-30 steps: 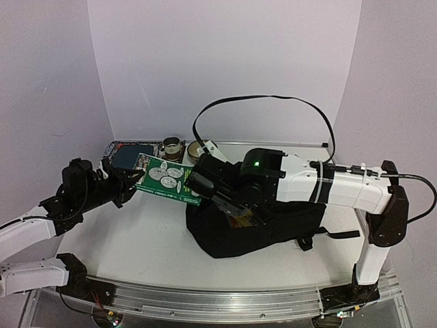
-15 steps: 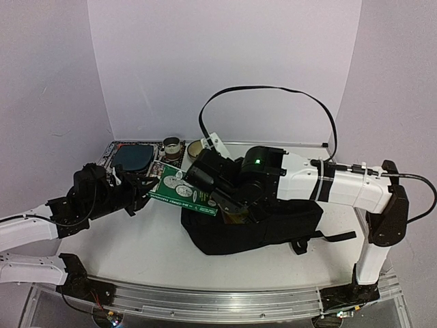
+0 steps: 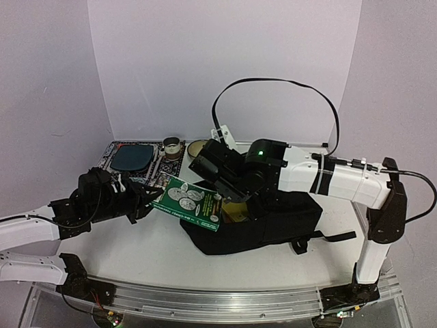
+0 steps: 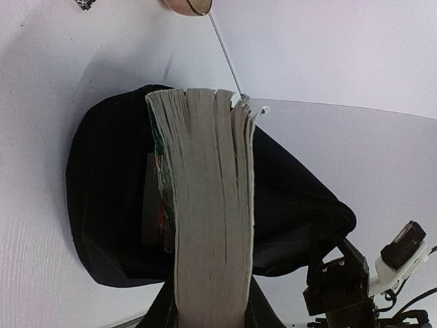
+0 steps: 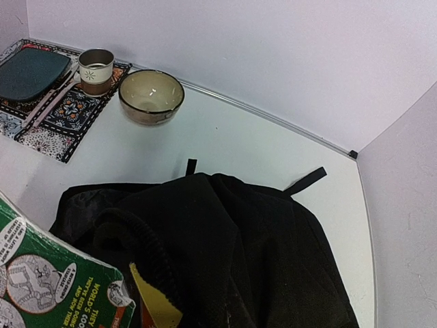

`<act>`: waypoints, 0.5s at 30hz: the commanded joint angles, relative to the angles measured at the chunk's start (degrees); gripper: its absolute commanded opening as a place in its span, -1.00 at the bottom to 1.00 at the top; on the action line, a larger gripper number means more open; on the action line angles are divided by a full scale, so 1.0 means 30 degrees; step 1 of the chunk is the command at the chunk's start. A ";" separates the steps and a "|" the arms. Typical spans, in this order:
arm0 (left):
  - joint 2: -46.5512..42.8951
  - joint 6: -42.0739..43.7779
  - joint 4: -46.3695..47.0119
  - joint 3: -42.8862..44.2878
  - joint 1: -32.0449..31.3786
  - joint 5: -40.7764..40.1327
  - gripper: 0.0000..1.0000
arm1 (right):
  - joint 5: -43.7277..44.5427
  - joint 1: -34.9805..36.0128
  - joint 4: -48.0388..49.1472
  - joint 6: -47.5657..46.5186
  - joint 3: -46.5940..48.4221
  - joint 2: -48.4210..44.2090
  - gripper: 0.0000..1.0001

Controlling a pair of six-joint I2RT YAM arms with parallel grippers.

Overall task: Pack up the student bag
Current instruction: Pick up the largest pocket of the bag from the student bag, then place the book in the largest pocket of the bag.

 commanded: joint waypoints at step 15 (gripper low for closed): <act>0.2682 0.3216 0.3674 0.4719 -0.0261 -0.1856 -1.00 | -0.3958 -0.0212 0.2910 -0.0062 -0.1013 -0.2453 -1.00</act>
